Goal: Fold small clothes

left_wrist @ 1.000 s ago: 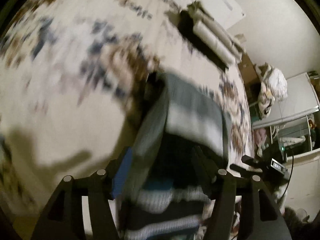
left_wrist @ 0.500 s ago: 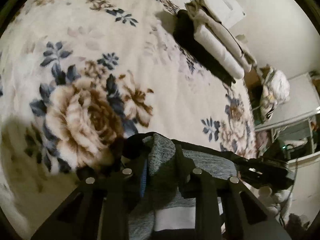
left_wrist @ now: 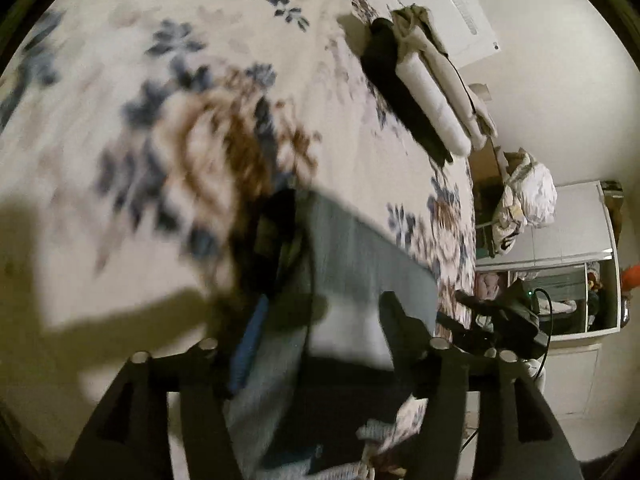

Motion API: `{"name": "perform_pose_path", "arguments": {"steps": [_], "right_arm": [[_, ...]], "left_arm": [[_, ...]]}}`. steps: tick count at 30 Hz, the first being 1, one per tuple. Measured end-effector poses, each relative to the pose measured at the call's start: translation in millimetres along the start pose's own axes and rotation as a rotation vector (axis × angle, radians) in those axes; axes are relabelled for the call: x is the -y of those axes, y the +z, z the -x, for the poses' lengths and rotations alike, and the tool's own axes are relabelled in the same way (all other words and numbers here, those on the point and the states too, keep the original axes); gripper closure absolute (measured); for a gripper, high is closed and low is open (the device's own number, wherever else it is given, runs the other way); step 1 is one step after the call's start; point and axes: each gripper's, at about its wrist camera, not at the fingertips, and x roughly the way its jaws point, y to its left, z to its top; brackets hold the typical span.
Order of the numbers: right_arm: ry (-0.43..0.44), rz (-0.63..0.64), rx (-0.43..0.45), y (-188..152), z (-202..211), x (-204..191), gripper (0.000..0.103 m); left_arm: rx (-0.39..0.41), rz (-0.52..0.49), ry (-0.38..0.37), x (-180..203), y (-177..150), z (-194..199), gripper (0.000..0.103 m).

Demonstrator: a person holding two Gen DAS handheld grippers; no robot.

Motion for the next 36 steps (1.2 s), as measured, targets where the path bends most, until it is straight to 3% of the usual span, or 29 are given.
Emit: {"name": "perform_pose_path", "arguments": {"steps": [6, 8, 9, 10, 11, 12, 13, 14, 19, 24, 28, 31, 32, 33, 35, 36], "right_arm": [[0.022, 0.0, -0.151, -77, -19, 34, 0.034], [0.023, -0.013, -0.186, -93, -36, 43, 0.034], [0.041, -0.016, -0.205, -100, -44, 47, 0.034], [0.055, -0.008, -0.218, -104, -54, 48, 0.033], [0.046, 0.003, -0.218, -107, -65, 48, 0.034], [0.047, 0.002, -0.21, -110, -70, 47, 0.041], [0.048, 0.002, -0.2, -112, -74, 47, 0.077], [0.029, 0.008, -0.195, -114, -77, 44, 0.098], [0.009, 0.048, -0.138, -122, -60, 21, 0.098], [0.025, 0.075, -0.145, -134, -28, 8, 0.098], [0.019, 0.085, -0.172, -152, -6, 12, 0.098], [-0.049, 0.118, -0.192, -161, -7, 24, 0.097], [-0.059, 0.1, -0.209, -158, -14, 31, 0.095], [-0.073, 0.092, -0.215, -155, -18, 36, 0.093], [-0.099, 0.087, -0.221, -149, -28, 48, 0.074], [-0.101, 0.085, -0.218, -146, -29, 51, 0.057]], "left_arm": [[-0.093, 0.065, 0.036, -15, -56, -17, 0.042], [-0.061, 0.041, 0.036, -11, -64, -21, 0.045], [-0.04, 0.019, 0.045, -7, -67, -22, 0.049], [-0.028, 0.012, 0.05, -5, -69, -23, 0.06], [-0.023, 0.016, 0.056, -4, -70, -24, 0.086], [-0.01, 0.027, 0.053, -4, -72, -21, 0.092], [0.001, 0.035, 0.052, -3, -74, -19, 0.093], [0.013, 0.05, 0.042, -4, -77, -14, 0.096], [0.055, 0.084, 0.008, 2, -88, 10, 0.097], [0.077, 0.09, -0.007, 14, -102, 36, 0.098], [0.051, 0.081, 0.001, 17, -115, 40, 0.098], [0.0, 0.062, 0.041, 8, -123, 26, 0.096], [-0.005, 0.067, 0.053, 3, -124, 21, 0.089], [-0.017, 0.073, 0.073, -1, -125, 16, 0.072], [-0.021, 0.094, 0.06, -7, -125, 8, 0.047], [-0.016, 0.099, 0.048, -9, -126, 7, 0.043]]}}
